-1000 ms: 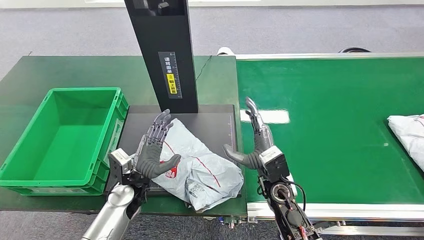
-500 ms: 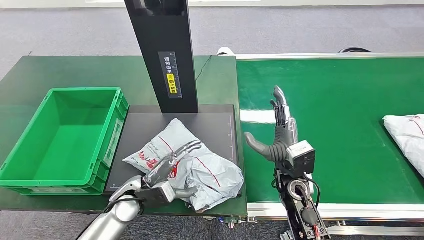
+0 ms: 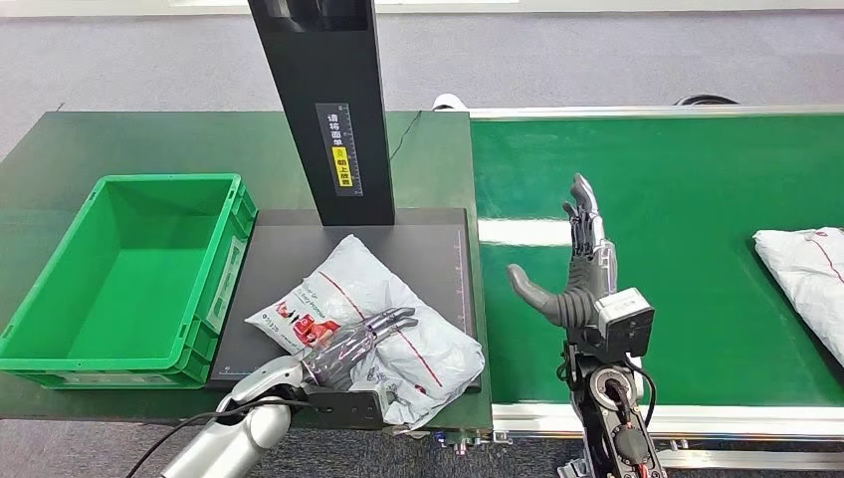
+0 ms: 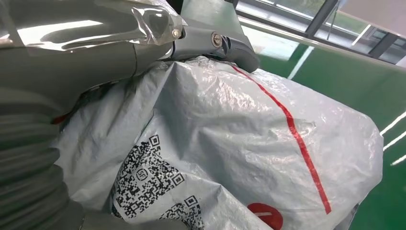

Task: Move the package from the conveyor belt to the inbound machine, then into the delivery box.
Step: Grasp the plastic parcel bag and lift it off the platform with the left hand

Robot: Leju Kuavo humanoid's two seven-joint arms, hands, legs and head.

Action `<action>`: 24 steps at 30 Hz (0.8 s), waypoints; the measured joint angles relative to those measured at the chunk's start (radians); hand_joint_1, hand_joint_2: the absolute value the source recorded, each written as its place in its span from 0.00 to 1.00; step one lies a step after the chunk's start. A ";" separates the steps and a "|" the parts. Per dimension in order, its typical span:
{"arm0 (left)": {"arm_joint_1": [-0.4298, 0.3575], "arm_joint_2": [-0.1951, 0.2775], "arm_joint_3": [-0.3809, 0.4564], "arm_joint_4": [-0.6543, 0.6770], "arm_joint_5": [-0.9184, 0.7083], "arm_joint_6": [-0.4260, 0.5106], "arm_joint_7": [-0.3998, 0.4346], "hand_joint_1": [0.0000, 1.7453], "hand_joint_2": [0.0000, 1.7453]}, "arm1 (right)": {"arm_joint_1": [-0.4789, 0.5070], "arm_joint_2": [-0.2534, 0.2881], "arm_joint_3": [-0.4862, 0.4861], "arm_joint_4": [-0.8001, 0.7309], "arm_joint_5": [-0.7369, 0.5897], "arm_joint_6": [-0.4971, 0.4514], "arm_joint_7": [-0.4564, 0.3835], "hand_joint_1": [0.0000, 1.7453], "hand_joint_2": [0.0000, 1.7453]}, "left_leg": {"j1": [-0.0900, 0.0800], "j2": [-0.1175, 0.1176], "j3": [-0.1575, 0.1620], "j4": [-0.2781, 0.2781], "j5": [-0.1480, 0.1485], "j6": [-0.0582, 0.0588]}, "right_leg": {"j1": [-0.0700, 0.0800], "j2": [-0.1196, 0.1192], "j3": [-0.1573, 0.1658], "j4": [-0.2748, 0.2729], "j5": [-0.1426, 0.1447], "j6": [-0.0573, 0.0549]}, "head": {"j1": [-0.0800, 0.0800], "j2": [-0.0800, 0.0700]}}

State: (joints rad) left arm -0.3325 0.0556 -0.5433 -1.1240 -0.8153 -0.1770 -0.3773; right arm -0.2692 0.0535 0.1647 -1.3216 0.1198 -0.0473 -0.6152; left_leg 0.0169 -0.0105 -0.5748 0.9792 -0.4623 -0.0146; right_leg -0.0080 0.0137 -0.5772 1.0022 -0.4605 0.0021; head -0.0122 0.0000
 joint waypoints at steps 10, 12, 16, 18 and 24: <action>-0.016 -0.007 -0.008 0.025 -0.107 0.071 0.126 0.00 1.00 | 0.019 0.004 -0.016 -0.020 0.013 0.000 0.007 0.00 1.00 | 0.000 0.000 0.001 0.000 0.000 0.000 | 0.000 0.000 0.001 0.000 0.000 0.000 | 0.000 0.000; -0.017 -0.012 -0.006 0.029 -0.139 0.093 0.149 0.28 1.00 | 0.030 0.007 -0.020 -0.028 0.020 0.000 0.008 0.00 1.00 | 0.000 0.001 0.001 0.000 0.000 0.000 | 0.000 0.000 0.002 0.000 0.000 0.000 | 0.000 0.000; -0.011 -0.019 0.009 0.029 -0.157 0.117 0.150 0.99 1.00 | 0.047 0.010 -0.030 -0.041 0.028 0.000 0.009 0.00 1.00 | 0.000 0.000 0.002 0.000 0.000 0.000 | 0.000 0.000 0.002 0.000 0.000 0.000 | 0.000 0.000; -0.009 -0.021 0.016 0.029 -0.159 0.129 0.142 1.00 1.00 | 0.054 0.011 -0.034 -0.047 0.030 0.001 0.009 0.00 1.00 | 0.000 0.000 0.002 0.000 0.000 0.000 | 0.000 0.000 0.002 0.000 0.000 0.000 | 0.000 0.000; -0.010 -0.030 0.036 0.024 -0.159 0.146 0.136 1.00 1.00 | 0.063 0.011 -0.037 -0.059 0.030 0.002 0.009 0.00 1.00 | 0.000 0.000 0.003 0.000 0.000 0.000 | 0.000 0.000 0.003 0.000 0.000 0.000 | 0.000 0.000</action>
State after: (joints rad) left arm -0.3422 0.0259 -0.5074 -1.1004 -0.9747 -0.0307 -0.2414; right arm -0.2057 0.0645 0.1277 -1.3810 0.1499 -0.0450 -0.6062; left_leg 0.0169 -0.0103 -0.5721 0.9789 -0.4622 -0.0146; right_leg -0.0079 0.0138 -0.5741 1.0022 -0.4604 0.0020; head -0.0122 0.0000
